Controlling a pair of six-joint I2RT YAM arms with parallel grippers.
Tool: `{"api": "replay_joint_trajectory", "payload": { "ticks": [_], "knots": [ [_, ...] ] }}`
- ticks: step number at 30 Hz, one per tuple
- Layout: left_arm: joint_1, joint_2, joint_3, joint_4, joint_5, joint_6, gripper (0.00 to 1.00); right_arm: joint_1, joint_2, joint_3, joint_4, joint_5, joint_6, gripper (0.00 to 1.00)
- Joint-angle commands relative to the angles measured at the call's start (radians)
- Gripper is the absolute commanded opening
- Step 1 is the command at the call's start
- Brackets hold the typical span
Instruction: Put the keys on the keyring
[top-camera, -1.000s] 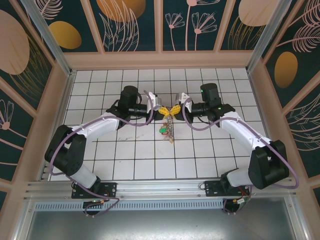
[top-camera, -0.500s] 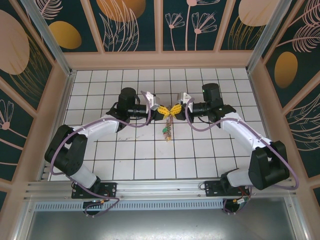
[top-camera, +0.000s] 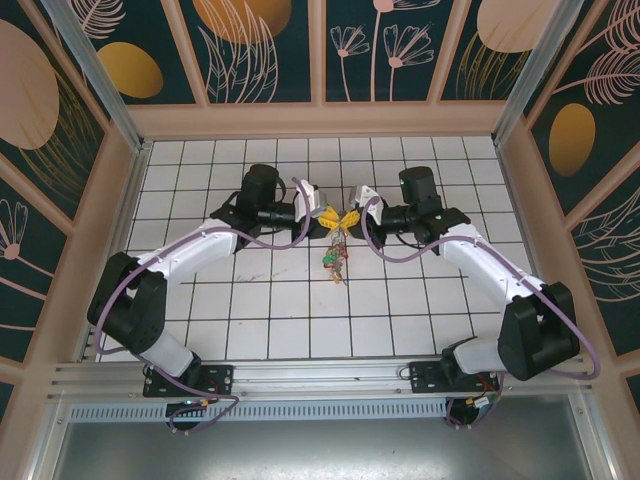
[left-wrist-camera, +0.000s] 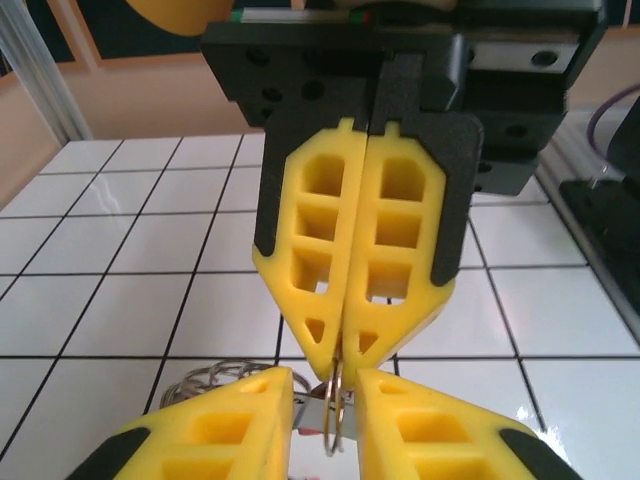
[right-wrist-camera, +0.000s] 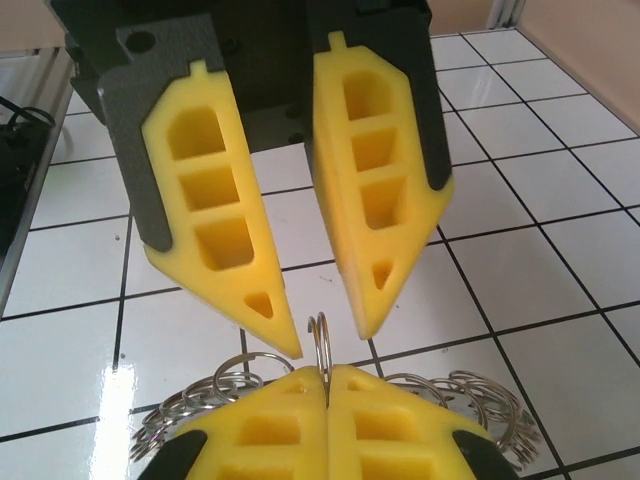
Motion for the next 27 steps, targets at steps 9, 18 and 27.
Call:
{"api": "replay_joint_trajectory", "payload": {
  "ticks": [9, 18, 27],
  "knots": [
    [-0.02, 0.02, 0.105, -0.272, -0.077, 0.159, 0.28, 0.043, -0.01, 0.089, -0.059, 0.063, -0.031, 0.0],
    [-0.024, 0.023, 0.118, -0.252, -0.079, 0.146, 0.11, 0.062, 0.009, 0.12, -0.104, 0.099, -0.045, 0.0],
    [-0.021, -0.021, 0.055, -0.132, -0.048, 0.085, 0.0, 0.042, 0.004, 0.056, -0.091, 0.103, -0.077, 0.07]
  ]
}}
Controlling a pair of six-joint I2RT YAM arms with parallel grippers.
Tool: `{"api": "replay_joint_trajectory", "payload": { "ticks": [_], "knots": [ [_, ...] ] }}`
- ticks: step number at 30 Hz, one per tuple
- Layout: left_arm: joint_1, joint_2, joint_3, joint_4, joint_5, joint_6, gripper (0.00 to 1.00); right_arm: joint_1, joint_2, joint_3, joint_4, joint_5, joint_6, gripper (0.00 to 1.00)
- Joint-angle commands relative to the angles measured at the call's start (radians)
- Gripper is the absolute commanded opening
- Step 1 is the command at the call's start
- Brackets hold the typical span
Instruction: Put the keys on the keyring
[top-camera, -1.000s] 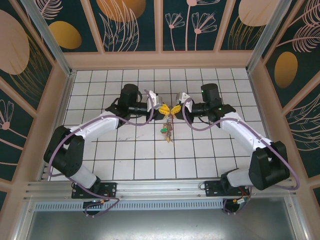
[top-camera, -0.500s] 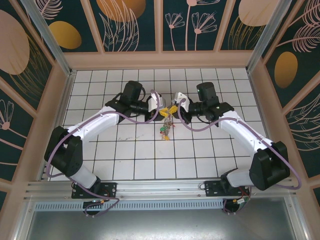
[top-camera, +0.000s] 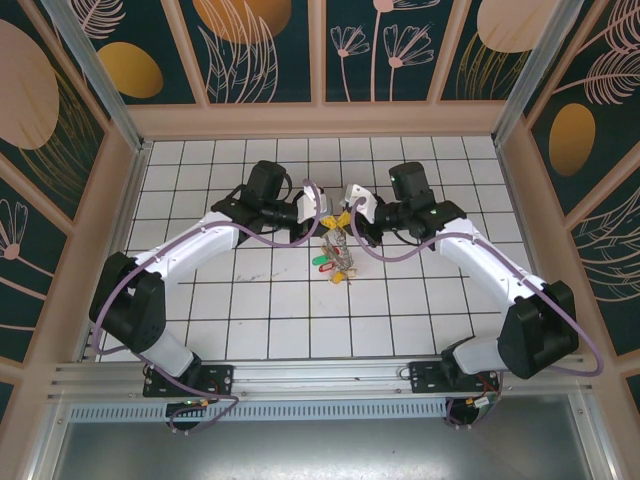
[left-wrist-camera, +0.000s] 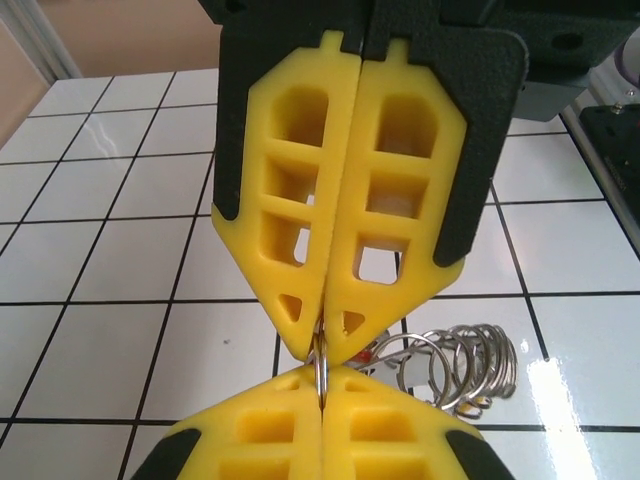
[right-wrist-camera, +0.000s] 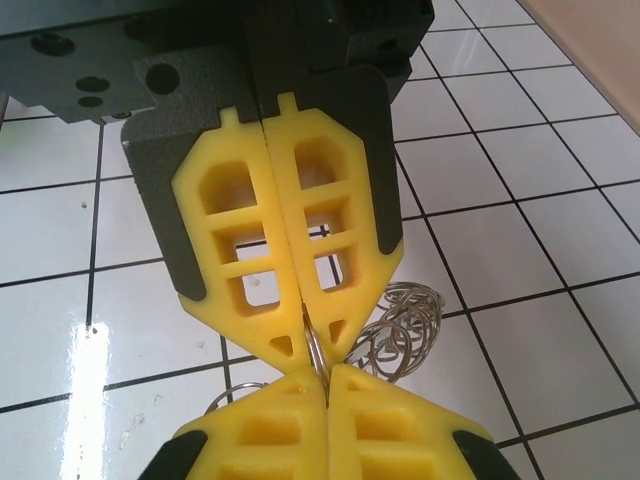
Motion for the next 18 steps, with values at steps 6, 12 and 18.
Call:
{"api": "replay_joint_trajectory", "payload": {
  "ticks": [6, 12, 18],
  "knots": [
    [0.007, -0.04, -0.089, 0.337, 0.238, -0.167, 0.0, -0.054, -0.028, -0.101, 0.15, -0.2, 0.037, 0.11],
    [0.006, -0.024, -0.117, 0.464, 0.315, -0.245, 0.0, -0.081, -0.031, -0.112, 0.196, -0.269, 0.055, 0.14],
    [0.006, -0.026, -0.146, 0.551, 0.319, -0.3, 0.0, -0.11, -0.039, -0.126, 0.197, -0.293, 0.052, 0.14]
  ]
}}
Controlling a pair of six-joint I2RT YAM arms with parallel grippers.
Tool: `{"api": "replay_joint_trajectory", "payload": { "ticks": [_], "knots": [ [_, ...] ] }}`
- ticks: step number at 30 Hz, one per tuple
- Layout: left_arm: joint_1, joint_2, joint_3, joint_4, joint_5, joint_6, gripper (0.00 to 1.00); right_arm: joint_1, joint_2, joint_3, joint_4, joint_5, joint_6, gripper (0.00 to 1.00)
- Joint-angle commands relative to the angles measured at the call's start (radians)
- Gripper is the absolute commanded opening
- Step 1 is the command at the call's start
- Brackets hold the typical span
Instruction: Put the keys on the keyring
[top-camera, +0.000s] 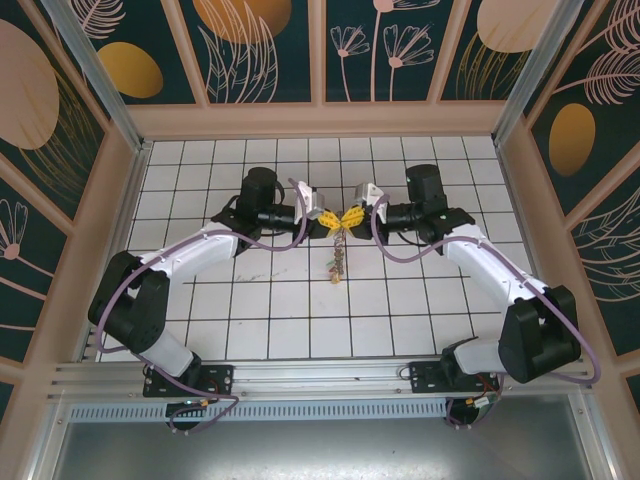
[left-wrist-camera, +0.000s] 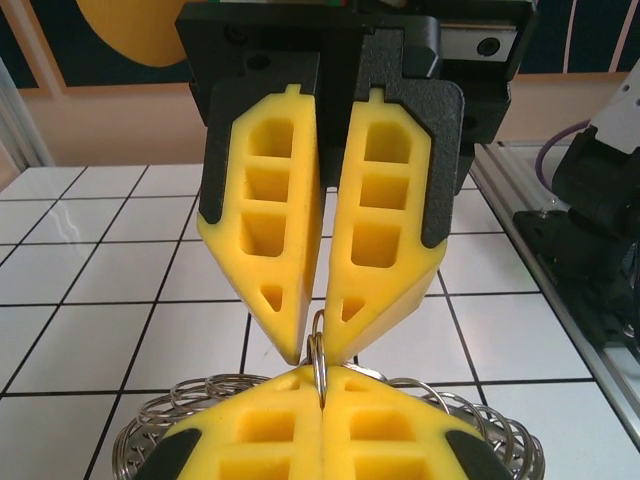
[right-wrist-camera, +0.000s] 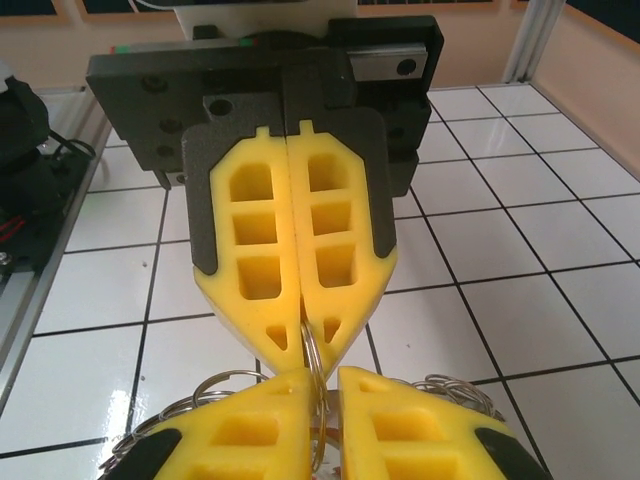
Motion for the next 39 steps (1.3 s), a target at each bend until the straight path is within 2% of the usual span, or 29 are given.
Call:
{"api": "replay_joint_trajectory", "payload": {
  "ticks": [1, 3, 12, 19, 21, 23, 25, 30, 32, 34, 37, 39],
  "knots": [
    [-0.009, -0.021, -0.001, 0.166, 0.119, -0.057, 0.0, -0.014, -0.01, -0.025, 0.022, -0.021, -0.004, 0.14],
    [-0.009, -0.02, -0.007, 0.182, 0.113, -0.066, 0.0, -0.017, -0.013, -0.027, 0.019, -0.019, -0.007, 0.18],
    [-0.01, -0.018, -0.041, 0.318, 0.109, -0.16, 0.0, -0.022, -0.025, -0.056, 0.049, -0.022, 0.009, 0.18],
    [-0.01, -0.006, -0.025, 0.244, 0.104, -0.128, 0.0, -0.022, -0.054, -0.067, 0.148, -0.032, 0.061, 0.17],
    [-0.009, -0.006, -0.021, 0.226, 0.103, -0.116, 0.0, -0.021, -0.054, -0.062, 0.15, -0.041, 0.066, 0.12],
    [-0.01, -0.003, -0.018, 0.214, 0.099, -0.108, 0.0, -0.021, -0.051, -0.054, 0.144, -0.043, 0.07, 0.12],
    [-0.01, -0.004, -0.017, 0.205, 0.096, -0.101, 0.0, -0.02, -0.051, -0.054, 0.144, -0.044, 0.072, 0.05],
    [-0.01, -0.004, -0.017, 0.181, 0.074, -0.088, 0.02, -0.012, -0.054, -0.052, 0.145, -0.027, 0.087, 0.0],
    [-0.01, -0.005, -0.001, 0.109, 0.062, -0.035, 0.02, -0.011, -0.053, -0.043, 0.123, -0.019, 0.08, 0.0],
    [-0.009, -0.004, 0.021, 0.027, 0.033, 0.017, 0.13, -0.006, -0.052, -0.03, 0.095, 0.01, 0.074, 0.0],
    [-0.009, 0.003, 0.074, -0.166, -0.025, 0.134, 0.18, 0.005, -0.042, 0.005, 0.014, 0.072, 0.037, 0.0],
    [-0.009, 0.007, 0.1, -0.254, -0.062, 0.183, 0.18, 0.016, -0.031, 0.028, -0.028, 0.108, 0.019, 0.0]
  ]
}}
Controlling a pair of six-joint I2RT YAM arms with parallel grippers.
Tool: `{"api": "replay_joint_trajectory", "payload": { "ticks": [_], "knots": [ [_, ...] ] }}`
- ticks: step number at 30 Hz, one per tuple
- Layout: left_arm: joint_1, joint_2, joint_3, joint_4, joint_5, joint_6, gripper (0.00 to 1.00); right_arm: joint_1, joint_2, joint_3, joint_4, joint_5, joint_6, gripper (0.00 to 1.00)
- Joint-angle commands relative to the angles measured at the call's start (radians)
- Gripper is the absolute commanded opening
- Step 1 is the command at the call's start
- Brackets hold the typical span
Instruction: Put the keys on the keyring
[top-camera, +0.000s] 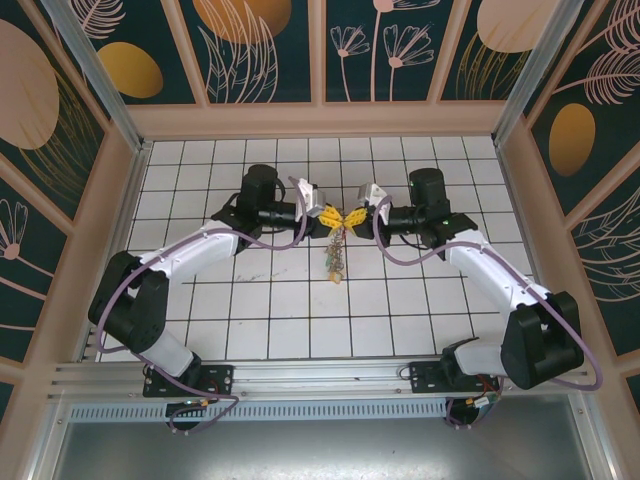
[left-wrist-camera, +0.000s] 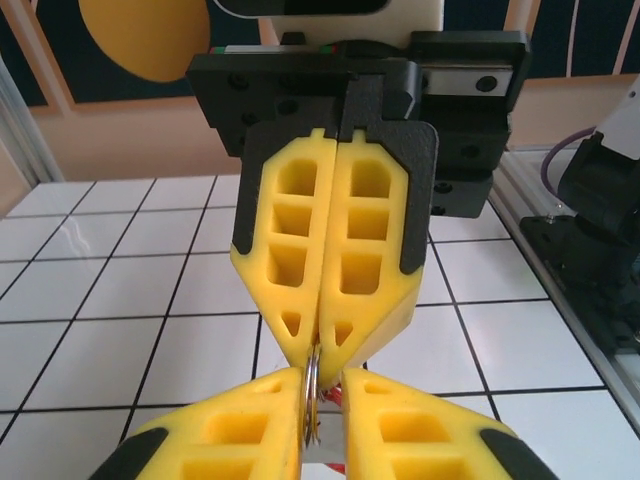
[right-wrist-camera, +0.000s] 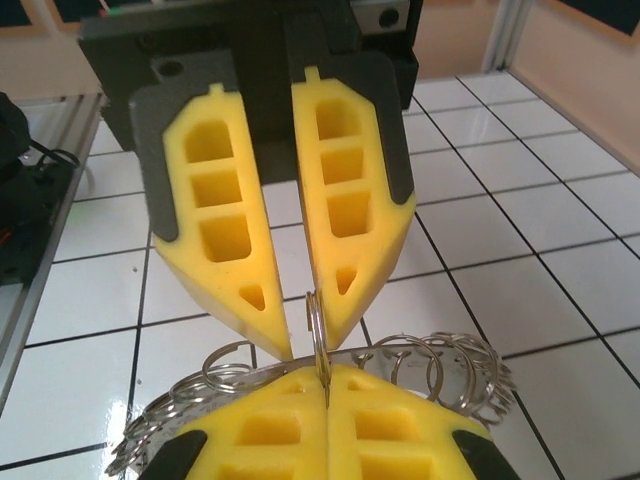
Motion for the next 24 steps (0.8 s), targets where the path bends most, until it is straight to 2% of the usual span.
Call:
{"api": "replay_joint_trajectory", "payload": {
  "ticks": [1, 11, 15, 17, 22, 24],
  "knots": [
    [-0.007, 0.004, 0.06, -0.218, -0.057, 0.148, 0.19, 0.018, 0.009, 0.07, -0.069, 0.06, -0.049, 0.0],
    [-0.01, 0.027, 0.134, -0.397, -0.168, 0.244, 0.1, 0.061, 0.046, 0.147, -0.164, 0.146, -0.077, 0.0],
    [-0.011, 0.031, 0.144, -0.391, -0.151, 0.241, 0.09, 0.084, 0.065, 0.184, -0.208, 0.18, -0.081, 0.0],
    [-0.012, 0.028, 0.143, -0.372, -0.138, 0.226, 0.13, 0.095, 0.075, 0.201, -0.231, 0.205, -0.081, 0.0],
    [-0.014, 0.026, 0.138, -0.34, -0.13, 0.206, 0.14, 0.107, 0.092, 0.227, -0.264, 0.23, -0.082, 0.0],
    [-0.014, 0.026, 0.135, -0.335, -0.132, 0.205, 0.11, 0.11, 0.095, 0.233, -0.271, 0.232, -0.083, 0.0]
  ]
}}
